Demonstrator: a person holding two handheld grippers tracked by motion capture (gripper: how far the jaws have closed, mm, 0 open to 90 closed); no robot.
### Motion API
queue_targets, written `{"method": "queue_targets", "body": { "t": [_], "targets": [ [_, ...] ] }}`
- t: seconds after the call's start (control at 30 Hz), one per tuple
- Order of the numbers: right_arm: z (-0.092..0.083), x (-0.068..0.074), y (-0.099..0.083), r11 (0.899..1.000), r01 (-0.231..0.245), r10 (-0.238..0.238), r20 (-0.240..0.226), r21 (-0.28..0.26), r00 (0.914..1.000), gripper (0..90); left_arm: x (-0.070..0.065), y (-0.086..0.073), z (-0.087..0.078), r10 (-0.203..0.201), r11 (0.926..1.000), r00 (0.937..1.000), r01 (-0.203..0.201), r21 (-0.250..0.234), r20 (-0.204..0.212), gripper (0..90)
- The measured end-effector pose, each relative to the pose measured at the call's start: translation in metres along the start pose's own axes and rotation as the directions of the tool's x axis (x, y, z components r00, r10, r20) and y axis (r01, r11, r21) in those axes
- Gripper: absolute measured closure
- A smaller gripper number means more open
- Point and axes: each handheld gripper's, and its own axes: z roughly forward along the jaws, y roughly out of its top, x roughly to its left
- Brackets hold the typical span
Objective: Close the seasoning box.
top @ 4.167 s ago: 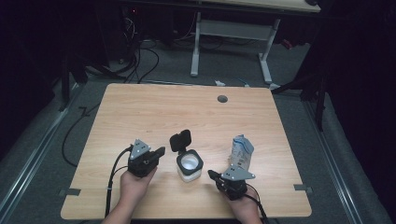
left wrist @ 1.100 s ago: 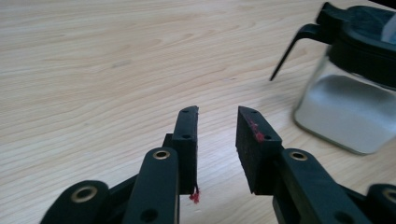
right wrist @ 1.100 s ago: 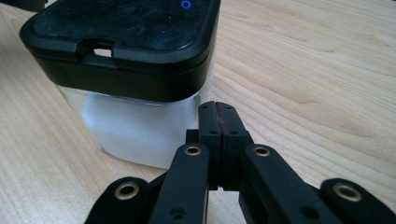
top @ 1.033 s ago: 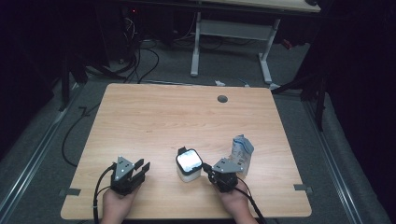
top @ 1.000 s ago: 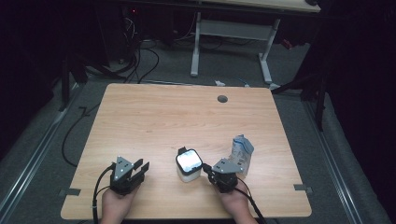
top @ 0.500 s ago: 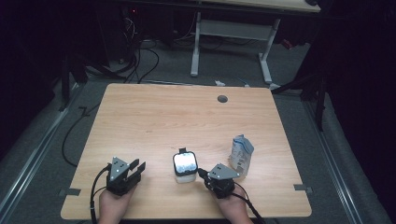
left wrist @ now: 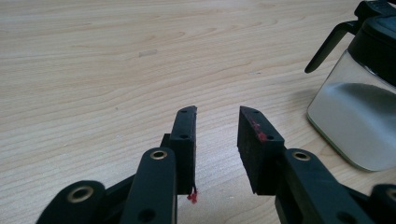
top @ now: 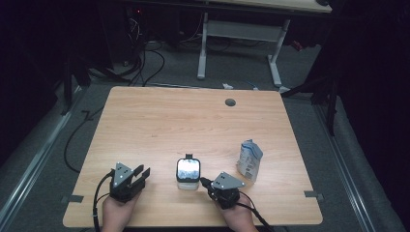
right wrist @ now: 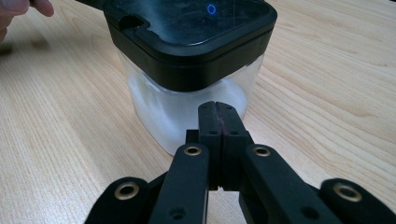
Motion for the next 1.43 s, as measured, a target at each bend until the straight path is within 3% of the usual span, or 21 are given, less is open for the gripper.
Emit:
{"method": "queue_targets", "body": {
  "t": [0.13,0.27,0.5,0.7,0.87,1.07,1.17,1.43],
  "targets": [
    [-0.002,-0.002,0.000,1.000,0.003,-0.003,0.021,-0.005,0.9998,89.2,0.002,0.000,-0.001,0.005,1.0000,1.0000,-0.005,-0.006,-0.006,66.8],
    [-0.013,-0.016,-0.001,1.000,-0.013,0.014,0.072,-0.022,0.9973,89.0,0.009,-0.002,-0.005,0.022,0.9997,0.9995,-0.023,-0.005,-0.021,64.0],
    [-0.033,-0.050,-0.014,0.997,-0.075,0.080,0.179,-0.035,0.9807,87.4,0.028,-0.004,-0.011,0.021,0.9998,0.9971,-0.021,0.007,-0.074,57.9],
    [-0.045,-0.070,-0.022,0.991,-0.118,0.128,0.210,-0.058,0.9692,83.2,0.045,-0.007,-0.017,0.038,0.9987,0.9906,-0.033,0.039,-0.131,54.2],
    [-0.050,-0.074,-0.023,0.989,-0.125,0.139,0.217,-0.073,0.9662,79.3,0.052,-0.008,-0.019,0.006,0.9996,0.9924,-0.002,0.028,-0.123,52.3],
    [-0.049,-0.071,-0.020,0.990,-0.117,0.132,0.211,-0.080,0.9687,78.1,0.047,-0.010,-0.017,0.043,0.9983,0.9915,-0.038,0.044,-0.123,50.5],
    [-0.047,-0.070,-0.020,0.991,-0.112,0.125,0.207,-0.073,0.9703,78.1,0.049,-0.010,-0.019,0.022,0.9994,0.9929,-0.019,0.030,-0.117,50.6],
    [-0.047,-0.069,-0.021,0.991,-0.110,0.123,0.197,-0.071,0.9727,76.7,0.047,-0.008,-0.016,0.023,0.9991,0.9942,-0.019,0.038,-0.105,49.9]
  ]
}}
